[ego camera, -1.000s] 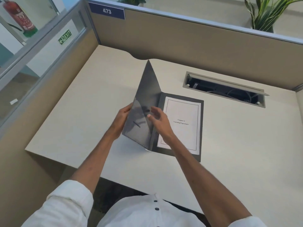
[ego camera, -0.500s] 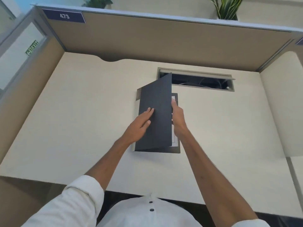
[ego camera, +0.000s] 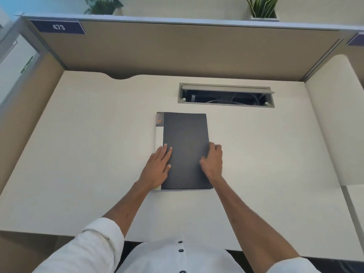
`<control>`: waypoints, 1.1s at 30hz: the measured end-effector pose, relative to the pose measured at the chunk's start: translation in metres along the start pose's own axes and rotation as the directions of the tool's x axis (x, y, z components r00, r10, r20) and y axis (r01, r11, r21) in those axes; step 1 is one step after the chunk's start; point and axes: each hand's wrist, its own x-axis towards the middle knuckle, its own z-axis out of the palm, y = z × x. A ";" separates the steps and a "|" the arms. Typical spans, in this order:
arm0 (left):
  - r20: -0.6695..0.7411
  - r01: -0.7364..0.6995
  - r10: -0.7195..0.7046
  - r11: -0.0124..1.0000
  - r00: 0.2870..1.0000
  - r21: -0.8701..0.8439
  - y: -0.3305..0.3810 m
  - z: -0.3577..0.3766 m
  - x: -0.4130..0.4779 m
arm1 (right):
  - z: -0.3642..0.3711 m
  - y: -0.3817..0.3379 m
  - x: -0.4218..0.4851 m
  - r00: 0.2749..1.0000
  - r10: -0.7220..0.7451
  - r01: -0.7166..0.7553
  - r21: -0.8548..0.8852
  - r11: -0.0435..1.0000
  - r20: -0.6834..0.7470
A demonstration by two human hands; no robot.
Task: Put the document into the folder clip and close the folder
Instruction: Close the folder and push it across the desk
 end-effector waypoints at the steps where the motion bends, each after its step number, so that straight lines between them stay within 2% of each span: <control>1: 0.004 -0.001 0.000 1.000 1.000 0.016 0.000 0.001 0.001 | 0.003 0.002 -0.002 0.999 -0.031 0.032 -0.065 0.997 0.017; 5: 0.021 0.002 -0.003 0.999 1.000 0.043 0.000 0.004 0.003 | 0.008 0.008 -0.004 0.985 -0.158 0.172 -0.333 0.927 0.070; 9: 0.027 0.001 -0.002 0.998 1.000 0.061 -0.001 0.005 0.004 | 0.009 0.011 -0.002 0.977 -0.198 0.212 -0.398 0.893 0.077; 12: 0.001 -0.017 0.017 0.997 1.000 0.078 0.000 0.007 0.000 | 0.012 0.014 -0.004 0.954 -0.273 0.299 -0.451 0.841 0.123; 15: 0.022 -0.104 0.102 0.987 0.995 0.121 -0.002 0.014 -0.006 | 0.019 0.018 -0.011 0.901 -0.350 0.433 -0.461 0.775 0.257; 18: 0.046 -0.104 0.099 0.987 0.994 0.126 -0.011 0.016 -0.009 | 0.030 0.019 -0.016 0.871 -0.342 0.480 -0.461 0.746 0.353; 33: -0.004 0.016 -0.016 0.995 1.000 0.100 -0.109 -0.016 -0.015 | 0.097 -0.063 0.008 0.800 -0.398 0.580 -0.412 0.702 0.448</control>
